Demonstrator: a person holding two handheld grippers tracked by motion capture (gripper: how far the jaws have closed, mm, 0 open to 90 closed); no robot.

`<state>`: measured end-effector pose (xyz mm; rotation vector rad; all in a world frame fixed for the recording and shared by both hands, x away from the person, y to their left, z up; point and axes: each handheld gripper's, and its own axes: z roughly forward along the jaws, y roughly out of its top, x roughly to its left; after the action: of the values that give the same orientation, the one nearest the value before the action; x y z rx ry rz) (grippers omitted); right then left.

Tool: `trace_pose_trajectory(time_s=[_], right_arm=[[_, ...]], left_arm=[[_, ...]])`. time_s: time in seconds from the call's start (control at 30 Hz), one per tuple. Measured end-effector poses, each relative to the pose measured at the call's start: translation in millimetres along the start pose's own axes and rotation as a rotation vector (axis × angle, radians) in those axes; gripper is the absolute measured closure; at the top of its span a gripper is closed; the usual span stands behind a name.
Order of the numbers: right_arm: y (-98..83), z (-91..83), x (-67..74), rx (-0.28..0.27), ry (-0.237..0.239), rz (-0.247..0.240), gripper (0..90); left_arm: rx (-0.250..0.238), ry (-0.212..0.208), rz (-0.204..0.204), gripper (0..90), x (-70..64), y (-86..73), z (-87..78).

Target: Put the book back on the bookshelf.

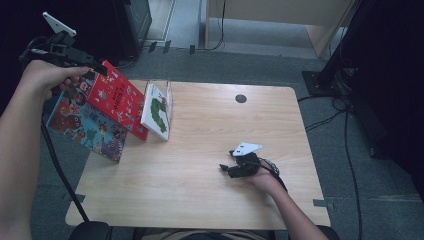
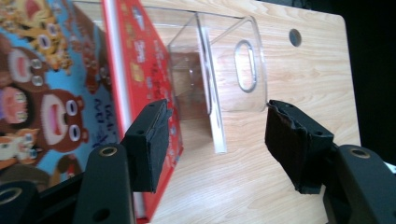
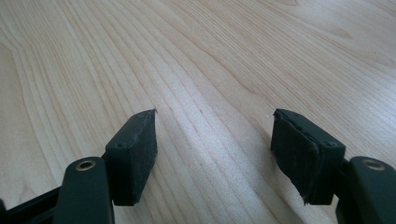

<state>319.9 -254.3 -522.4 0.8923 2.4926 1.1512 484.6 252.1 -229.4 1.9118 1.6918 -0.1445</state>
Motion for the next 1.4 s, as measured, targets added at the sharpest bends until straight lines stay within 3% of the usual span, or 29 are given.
trace_pose_trajectory(time_s=[0.57,0.67,0.73,0.87,1.2,1.4], right_arm=[[0.9,1.1,-6.3,0.005,0.029,-0.028,27.7],[1.3,1.5,-7.9,0.006,0.031,-0.028,27.4],[1.5,1.6,-9.0,0.006,0.031,-0.03,27.4],[1.6,1.8,-9.5,0.005,0.029,-0.03,27.4],[1.6,1.8,-9.6,0.005,0.03,-0.03,27.4],[1.6,1.8,-9.5,0.005,0.029,-0.03,27.4]], left_arm=[[0.01,-0.029,0.083,39.9,-29.9,-20.9,19.2],[0.003,-0.07,0.088,39.9,-35.3,-26.2,23.4],[0.004,-0.039,0.106,39.9,-39.4,-29.5,27.1],[0.009,-0.055,0.121,39.7,-43.6,-35.5,34.8],[0.029,-0.085,0.18,39.2,-59.4,-58.6,63.7],[0.014,-0.114,0.225,38.9,-71.9,-78.2,82.2]])
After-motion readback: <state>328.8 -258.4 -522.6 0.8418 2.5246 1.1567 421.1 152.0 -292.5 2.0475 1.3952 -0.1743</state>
